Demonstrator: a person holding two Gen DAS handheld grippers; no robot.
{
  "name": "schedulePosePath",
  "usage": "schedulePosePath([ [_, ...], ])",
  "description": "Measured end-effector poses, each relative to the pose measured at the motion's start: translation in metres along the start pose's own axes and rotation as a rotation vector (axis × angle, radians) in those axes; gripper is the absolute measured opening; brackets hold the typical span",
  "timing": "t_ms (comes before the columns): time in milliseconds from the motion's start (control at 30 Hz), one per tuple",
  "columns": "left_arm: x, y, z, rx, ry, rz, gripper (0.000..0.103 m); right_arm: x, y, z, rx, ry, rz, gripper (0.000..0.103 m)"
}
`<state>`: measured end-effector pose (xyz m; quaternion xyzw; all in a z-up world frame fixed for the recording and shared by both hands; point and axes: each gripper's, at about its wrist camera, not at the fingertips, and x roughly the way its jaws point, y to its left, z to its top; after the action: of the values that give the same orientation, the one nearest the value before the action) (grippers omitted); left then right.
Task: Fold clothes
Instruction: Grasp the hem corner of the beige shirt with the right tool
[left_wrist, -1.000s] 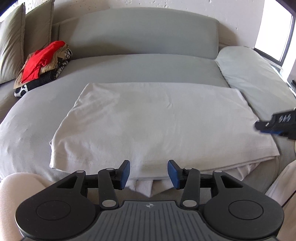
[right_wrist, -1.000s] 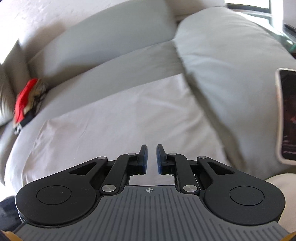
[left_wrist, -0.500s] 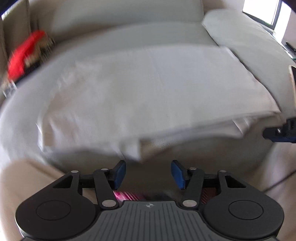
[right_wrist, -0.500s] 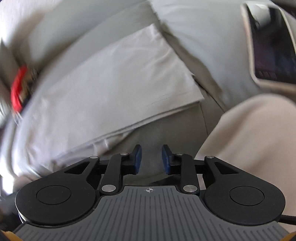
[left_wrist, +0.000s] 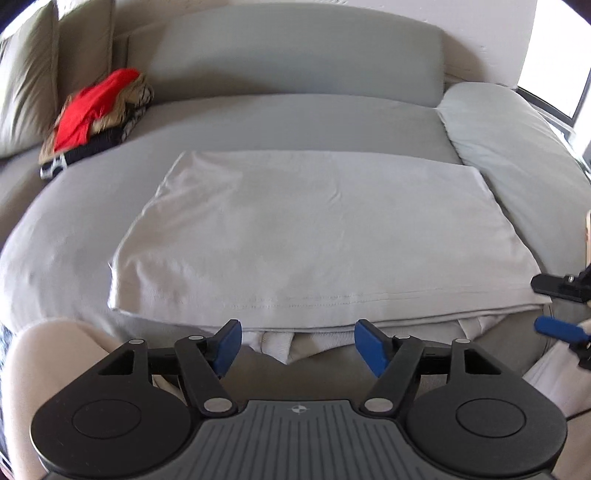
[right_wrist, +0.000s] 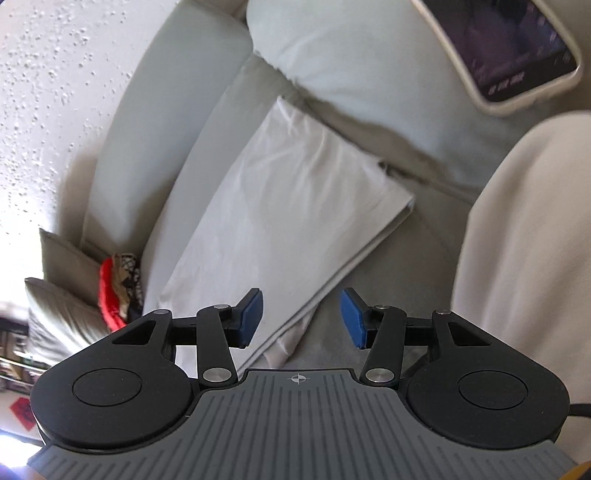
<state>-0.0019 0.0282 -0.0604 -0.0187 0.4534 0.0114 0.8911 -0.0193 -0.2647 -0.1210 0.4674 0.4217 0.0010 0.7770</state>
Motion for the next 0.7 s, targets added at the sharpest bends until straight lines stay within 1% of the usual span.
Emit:
schedulePosePath([
  [200,0.013,-0.003,0.006,0.009,0.002,-0.005,0.068,0.019,-0.012,0.000,0.060,0.020,0.050,0.052],
  [267,0.017,-0.003,0.008,0.006,0.002,-0.002,0.068,0.022,-0.015,0.000,0.069,0.022,0.090,0.055],
  [367,0.024,-0.003,0.011,-0.010,0.013,0.001,0.067,0.026,-0.019,0.001,0.087,0.032,0.146,0.055],
  [467,0.027,-0.006,0.012,-0.003,0.015,0.001,0.067,0.029,-0.017,0.000,0.093,0.022,0.154,0.055],
  [533,0.028,-0.007,0.012,0.001,0.019,0.000,0.067,0.028,-0.017,-0.001,0.099,-0.004,0.151,0.053],
  [567,0.028,-0.007,0.012,-0.001,0.021,-0.001,0.068,0.026,-0.017,-0.001,0.101,-0.026,0.148,0.051],
  [600,0.028,-0.006,0.012,-0.003,0.023,-0.004,0.068,0.025,-0.017,-0.001,0.100,-0.045,0.142,0.045],
  [633,0.028,-0.006,0.011,-0.005,0.024,-0.007,0.068,0.025,-0.018,-0.001,0.103,-0.056,0.135,0.042],
  [700,0.029,-0.005,0.010,-0.008,0.025,-0.010,0.068,0.029,-0.025,0.000,0.137,-0.060,0.150,0.042],
])
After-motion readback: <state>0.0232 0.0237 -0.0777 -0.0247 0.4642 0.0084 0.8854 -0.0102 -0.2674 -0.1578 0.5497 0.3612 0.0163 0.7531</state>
